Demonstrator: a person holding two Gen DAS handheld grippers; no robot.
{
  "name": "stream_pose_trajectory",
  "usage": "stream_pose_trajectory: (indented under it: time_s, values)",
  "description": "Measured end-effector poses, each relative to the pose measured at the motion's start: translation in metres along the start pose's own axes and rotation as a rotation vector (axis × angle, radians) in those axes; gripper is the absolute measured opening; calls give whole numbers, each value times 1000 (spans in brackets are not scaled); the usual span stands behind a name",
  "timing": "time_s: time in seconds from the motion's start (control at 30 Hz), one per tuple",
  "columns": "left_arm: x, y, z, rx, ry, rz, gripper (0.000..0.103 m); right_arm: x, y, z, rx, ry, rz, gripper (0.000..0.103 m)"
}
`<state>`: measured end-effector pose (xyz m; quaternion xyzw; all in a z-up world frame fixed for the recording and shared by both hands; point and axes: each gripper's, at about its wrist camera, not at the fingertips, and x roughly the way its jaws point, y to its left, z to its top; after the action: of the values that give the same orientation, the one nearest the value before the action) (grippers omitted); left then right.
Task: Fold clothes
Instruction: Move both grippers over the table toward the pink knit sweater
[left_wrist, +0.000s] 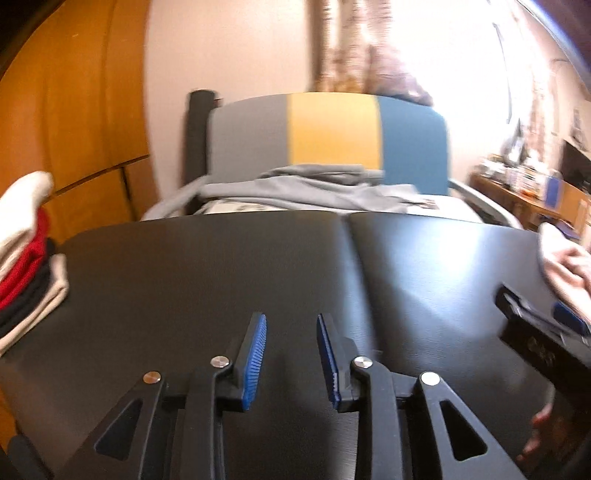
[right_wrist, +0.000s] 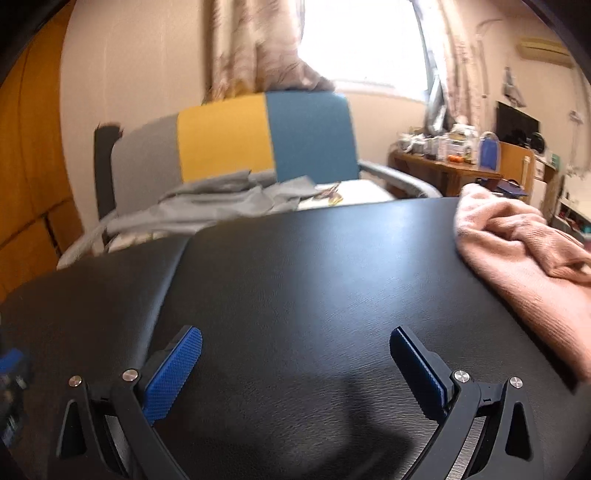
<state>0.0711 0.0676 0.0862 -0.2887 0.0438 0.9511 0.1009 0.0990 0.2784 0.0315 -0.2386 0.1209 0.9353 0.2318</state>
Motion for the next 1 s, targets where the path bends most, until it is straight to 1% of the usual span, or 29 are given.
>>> stream_pose_trajectory:
  time_s: [0.1, 0.2, 0.27, 0.37, 0.5, 0.63, 0.73, 0.8, 0.87, 1.0]
  values:
    - [-1, -22, -1, 59, 15, -42, 32, -11, -16, 3, 57, -13, -16, 103]
    - [-2, -40, -7, 88, 37, -124, 32, -18, -36, 6, 82, 3, -40, 103]
    - [1, -58, -4, 116, 55, -165, 32, -23, -51, 9, 82, 4, -76, 103]
    - [6, -86, -4, 153, 75, -207, 32, -37, -80, 15, 111, -8, -163, 103]
    - [10, -124, -4, 184, 95, -249, 32, -51, -114, 22, 165, -9, -246, 103]
    - [5, -153, 0, 216, 101, -285, 32, -66, -135, 32, 156, -12, -309, 103]
    - [-2, -167, 2, 235, 98, -308, 32, -72, -144, 38, 142, -16, -347, 103]
    - [-5, -174, 5, 240, 95, -322, 32, -80, -147, 40, 120, -41, -388, 103]
    - [-6, -184, 6, 247, 100, -331, 32, -84, -151, 41, 113, -47, -407, 103]
    - [-8, -199, 4, 279, 115, -366, 32, -90, -167, 40, 165, -46, -428, 103]
